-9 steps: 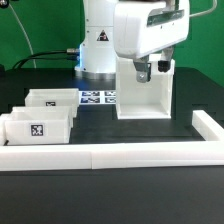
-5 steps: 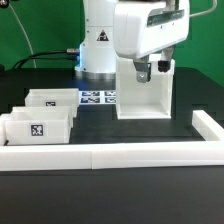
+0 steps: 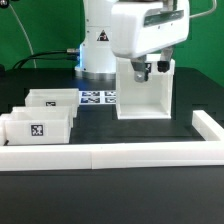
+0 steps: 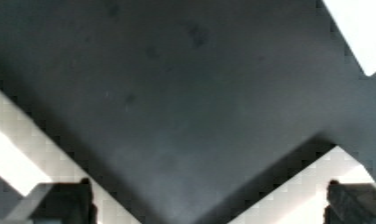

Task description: Assemble drawer

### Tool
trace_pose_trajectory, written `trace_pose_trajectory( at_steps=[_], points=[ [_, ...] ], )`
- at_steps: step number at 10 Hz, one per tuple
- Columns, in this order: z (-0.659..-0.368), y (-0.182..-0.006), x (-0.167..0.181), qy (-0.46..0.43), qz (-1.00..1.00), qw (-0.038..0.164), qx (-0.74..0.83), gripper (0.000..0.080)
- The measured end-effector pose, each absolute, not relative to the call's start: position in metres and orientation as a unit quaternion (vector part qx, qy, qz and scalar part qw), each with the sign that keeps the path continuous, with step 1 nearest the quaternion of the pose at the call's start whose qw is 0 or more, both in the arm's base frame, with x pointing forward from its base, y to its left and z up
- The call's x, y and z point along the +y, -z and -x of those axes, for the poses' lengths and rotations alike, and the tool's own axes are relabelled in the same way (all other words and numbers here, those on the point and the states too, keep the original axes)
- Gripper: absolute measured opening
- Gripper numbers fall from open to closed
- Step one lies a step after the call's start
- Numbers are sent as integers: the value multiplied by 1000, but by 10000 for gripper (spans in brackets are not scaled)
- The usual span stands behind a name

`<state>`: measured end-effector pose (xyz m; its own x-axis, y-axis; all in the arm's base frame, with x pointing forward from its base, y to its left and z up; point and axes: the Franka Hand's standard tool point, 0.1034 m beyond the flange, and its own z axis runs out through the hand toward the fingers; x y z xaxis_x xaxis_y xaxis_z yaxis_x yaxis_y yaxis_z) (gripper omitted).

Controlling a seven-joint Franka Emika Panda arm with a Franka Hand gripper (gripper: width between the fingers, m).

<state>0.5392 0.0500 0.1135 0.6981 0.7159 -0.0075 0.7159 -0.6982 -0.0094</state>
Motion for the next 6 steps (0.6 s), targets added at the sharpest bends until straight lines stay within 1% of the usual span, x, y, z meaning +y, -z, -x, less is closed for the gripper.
trace_pose_trajectory(
  at_steps=[1,3,5,6],
  points=[
    [-525,-115,50,-9,931,2,-364,649],
    [-504,-125,63,-12,954,-4,-299,649],
    [-497,-140,74,-19,965,-8,-262,649],
    [-500,-143,74,-15,964,-9,-264,649]
  ],
)
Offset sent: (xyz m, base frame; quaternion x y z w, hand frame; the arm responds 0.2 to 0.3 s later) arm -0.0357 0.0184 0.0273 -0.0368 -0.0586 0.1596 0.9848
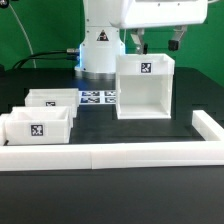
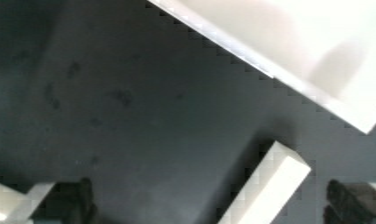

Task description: Assemble drawer

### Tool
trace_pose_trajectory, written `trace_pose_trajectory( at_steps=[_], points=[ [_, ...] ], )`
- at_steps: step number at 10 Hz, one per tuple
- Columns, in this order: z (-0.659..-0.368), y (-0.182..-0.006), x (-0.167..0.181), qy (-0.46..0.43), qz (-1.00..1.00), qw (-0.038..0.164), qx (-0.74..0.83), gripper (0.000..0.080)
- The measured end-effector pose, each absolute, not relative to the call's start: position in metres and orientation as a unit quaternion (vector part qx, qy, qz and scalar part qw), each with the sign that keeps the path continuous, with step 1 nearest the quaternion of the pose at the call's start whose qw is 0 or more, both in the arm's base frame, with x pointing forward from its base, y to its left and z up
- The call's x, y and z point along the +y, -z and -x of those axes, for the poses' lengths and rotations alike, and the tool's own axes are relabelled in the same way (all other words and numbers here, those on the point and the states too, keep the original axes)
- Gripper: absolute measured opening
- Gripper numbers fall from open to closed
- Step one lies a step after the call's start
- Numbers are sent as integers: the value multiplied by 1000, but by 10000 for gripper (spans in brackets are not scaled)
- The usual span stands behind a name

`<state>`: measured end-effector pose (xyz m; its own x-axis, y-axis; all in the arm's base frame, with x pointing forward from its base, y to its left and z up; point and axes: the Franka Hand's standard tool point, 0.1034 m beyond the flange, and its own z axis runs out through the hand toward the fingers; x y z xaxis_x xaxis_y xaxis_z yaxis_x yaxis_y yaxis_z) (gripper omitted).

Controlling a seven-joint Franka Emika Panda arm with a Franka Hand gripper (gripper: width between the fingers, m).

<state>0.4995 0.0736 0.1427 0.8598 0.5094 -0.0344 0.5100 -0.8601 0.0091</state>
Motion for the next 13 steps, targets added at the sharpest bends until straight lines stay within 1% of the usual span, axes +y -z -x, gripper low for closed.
trace_pose_trajectory(
  at_steps=[3,5,6,8,10,11,13],
  points=[
    [-499,-141,74,17,-964,8,264,649],
    [-493,-146,67,-3,-979,-1,202,649],
    [-477,-146,65,-6,-989,-3,149,649],
    [-448,-142,72,-6,-997,-1,78,649],
    [-427,-133,86,8,-1000,-13,22,649],
    [-422,-130,92,12,-1000,-18,11,649],
    [-423,-131,90,11,-1000,-17,14,649]
  ],
)
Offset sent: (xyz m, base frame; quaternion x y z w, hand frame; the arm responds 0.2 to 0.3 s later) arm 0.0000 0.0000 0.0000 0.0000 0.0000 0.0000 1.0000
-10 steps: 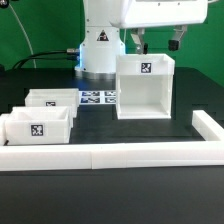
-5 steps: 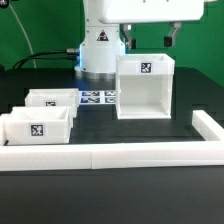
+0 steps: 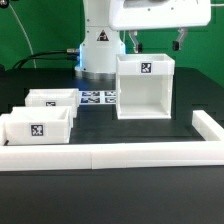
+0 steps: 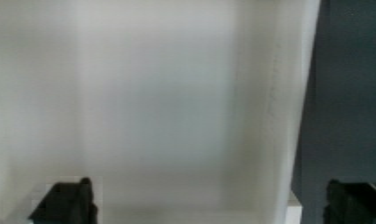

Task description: Assemble drawer

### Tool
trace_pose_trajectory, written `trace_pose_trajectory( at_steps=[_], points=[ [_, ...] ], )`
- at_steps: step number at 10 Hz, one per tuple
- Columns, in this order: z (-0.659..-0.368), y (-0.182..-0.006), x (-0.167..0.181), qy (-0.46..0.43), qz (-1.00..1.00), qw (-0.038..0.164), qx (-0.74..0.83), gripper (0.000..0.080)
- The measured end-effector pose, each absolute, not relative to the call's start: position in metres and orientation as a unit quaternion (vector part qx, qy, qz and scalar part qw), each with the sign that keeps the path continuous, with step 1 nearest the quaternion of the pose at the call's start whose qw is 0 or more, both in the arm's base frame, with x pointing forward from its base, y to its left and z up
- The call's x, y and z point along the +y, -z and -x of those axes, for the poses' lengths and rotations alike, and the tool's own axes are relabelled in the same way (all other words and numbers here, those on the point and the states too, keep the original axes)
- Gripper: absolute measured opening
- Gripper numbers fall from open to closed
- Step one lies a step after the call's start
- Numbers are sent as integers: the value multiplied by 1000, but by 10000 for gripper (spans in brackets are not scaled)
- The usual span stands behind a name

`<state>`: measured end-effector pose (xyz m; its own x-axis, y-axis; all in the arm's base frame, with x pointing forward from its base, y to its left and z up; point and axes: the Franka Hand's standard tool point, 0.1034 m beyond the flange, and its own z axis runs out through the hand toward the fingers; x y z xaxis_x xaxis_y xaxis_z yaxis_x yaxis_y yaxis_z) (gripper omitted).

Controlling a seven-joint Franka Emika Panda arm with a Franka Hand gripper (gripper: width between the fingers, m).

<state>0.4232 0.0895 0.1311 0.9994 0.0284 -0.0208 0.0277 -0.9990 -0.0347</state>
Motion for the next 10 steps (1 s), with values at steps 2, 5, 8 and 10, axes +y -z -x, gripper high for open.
trace_pose_trajectory(
  at_steps=[2,5,8,10],
  points=[
    [-423,-131,90,-11,1000,17,-14,649],
    [-412,-122,99,-6,1000,18,1,649],
    [-400,-109,106,-6,1000,20,16,649],
    [-397,-101,108,-9,1000,20,15,649]
  ],
)
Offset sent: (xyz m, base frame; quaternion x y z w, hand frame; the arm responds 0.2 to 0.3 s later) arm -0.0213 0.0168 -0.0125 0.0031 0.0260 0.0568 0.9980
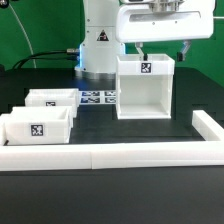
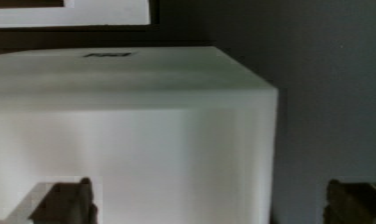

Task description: Assemble drawer

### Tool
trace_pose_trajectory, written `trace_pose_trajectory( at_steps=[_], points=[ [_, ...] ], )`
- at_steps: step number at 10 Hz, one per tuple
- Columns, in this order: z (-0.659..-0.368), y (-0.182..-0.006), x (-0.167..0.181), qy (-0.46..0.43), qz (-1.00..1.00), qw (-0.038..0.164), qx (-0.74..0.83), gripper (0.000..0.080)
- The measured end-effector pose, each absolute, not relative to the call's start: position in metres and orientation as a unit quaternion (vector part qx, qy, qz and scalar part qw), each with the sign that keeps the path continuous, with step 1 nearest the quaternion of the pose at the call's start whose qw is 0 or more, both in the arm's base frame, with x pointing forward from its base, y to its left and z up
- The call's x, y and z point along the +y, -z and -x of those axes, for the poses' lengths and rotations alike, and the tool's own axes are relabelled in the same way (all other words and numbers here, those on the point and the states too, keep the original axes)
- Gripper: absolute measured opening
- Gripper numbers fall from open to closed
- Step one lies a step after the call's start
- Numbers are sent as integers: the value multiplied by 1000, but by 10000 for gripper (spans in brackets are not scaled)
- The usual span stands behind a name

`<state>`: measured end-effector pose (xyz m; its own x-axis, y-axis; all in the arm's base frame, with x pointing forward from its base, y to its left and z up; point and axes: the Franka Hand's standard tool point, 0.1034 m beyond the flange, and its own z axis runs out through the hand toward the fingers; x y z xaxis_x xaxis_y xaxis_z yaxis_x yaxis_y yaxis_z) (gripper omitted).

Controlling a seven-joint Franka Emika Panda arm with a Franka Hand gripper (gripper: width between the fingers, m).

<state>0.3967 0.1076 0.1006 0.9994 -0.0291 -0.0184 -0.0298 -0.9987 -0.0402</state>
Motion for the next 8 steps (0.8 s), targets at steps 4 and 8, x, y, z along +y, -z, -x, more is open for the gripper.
trace_pose_trajectory(
  at_steps=[4,8],
  points=[
    [-395,-94,109,-9,1000,21,16,554],
    [-395,-95,109,-9,1000,21,16,50]
  ],
)
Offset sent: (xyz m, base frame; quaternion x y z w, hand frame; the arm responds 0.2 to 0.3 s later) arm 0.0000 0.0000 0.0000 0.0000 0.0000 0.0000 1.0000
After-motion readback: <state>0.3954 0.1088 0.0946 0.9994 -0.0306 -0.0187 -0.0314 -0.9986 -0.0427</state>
